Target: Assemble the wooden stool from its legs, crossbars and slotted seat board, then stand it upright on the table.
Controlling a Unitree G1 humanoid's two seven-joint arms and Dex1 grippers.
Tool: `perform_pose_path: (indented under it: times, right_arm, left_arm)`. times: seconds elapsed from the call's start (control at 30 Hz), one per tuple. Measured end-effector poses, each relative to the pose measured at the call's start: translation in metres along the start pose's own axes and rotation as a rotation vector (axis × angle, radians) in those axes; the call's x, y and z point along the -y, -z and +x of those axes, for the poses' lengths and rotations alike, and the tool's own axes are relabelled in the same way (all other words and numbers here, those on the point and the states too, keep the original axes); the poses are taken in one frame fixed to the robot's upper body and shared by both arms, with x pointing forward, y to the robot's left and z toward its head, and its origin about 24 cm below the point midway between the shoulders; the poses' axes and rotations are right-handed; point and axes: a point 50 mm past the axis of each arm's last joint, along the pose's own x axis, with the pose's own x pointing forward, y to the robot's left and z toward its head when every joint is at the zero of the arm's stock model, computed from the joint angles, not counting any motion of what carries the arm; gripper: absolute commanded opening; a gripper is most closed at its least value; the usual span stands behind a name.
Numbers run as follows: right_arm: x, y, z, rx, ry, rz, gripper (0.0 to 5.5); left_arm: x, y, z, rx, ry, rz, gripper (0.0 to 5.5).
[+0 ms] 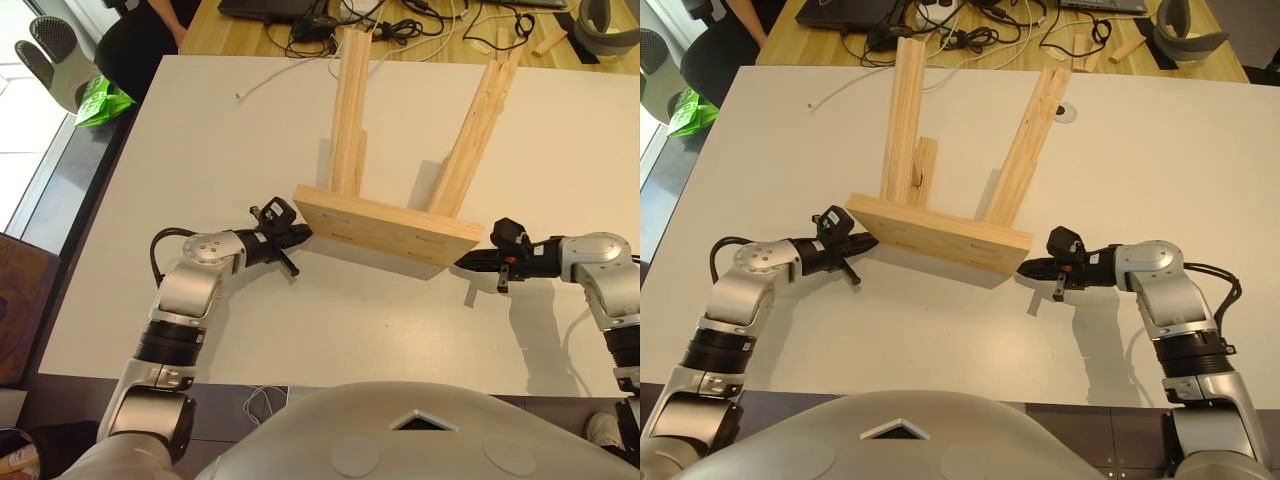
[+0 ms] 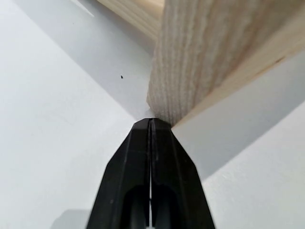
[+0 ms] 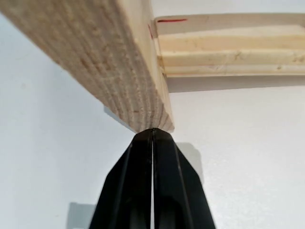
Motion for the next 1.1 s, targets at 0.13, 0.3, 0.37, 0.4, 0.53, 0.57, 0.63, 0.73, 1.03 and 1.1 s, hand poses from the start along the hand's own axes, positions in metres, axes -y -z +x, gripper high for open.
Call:
perform_pose_path:
  times: [0.13,0.3,0.37,0.4,0.53,0.57,0.63,0.73,1.03,1.1]
  right_arm:
    - [-0.012,-0.027,-0.022,0.075,-0.061,-0.010,0.00]
    - [-0.025,-0.044,-0.034,0.111,-0.124,-0.011,0.00]
    - [-0.028,-0.046,-0.036,0.132,-0.140,0.014,0.00]
    - [-0.029,-0.048,-0.038,0.155,-0.145,0.023,0.00]
    - [-0.033,-0.057,-0.045,0.229,-0.160,0.056,0.00]
    - [-0.033,-0.060,-0.047,0.259,-0.155,0.072,0.00]
    - [-0.032,-0.068,-0.053,0.319,-0.140,0.086,0.00]
    - [-0.032,-0.078,-0.058,0.407,-0.128,0.099,0.00]
    - [-0.039,-0.128,-0.050,0.668,-0.203,0.040,0.00]
    - [-0.034,-0.127,-0.046,0.696,-0.141,0.081,0.00]
  left_arm:
    - [0.001,-0.011,-0.023,0.008,0.076,-0.026,0.02]
    - [-0.003,-0.040,-0.056,0.058,0.133,-0.011,0.02]
    - [-0.007,-0.055,-0.068,0.107,0.137,-0.002,0.02]
    - [-0.008,-0.063,-0.074,0.134,0.141,-0.001,0.02]
    - [-0.010,-0.073,-0.090,0.187,0.158,-0.058,0.02]
    - [-0.011,-0.078,-0.094,0.210,0.164,-0.072,0.02]
    - [-0.014,-0.089,-0.102,0.267,0.169,-0.081,0.02]
    - [-0.017,-0.105,-0.111,0.359,0.173,-0.115,0.02]
    - [0.007,-0.157,-0.102,0.640,0.464,-0.171,0.02]
    - [-0.001,-0.154,-0.096,0.645,0.383,-0.239,0.02]
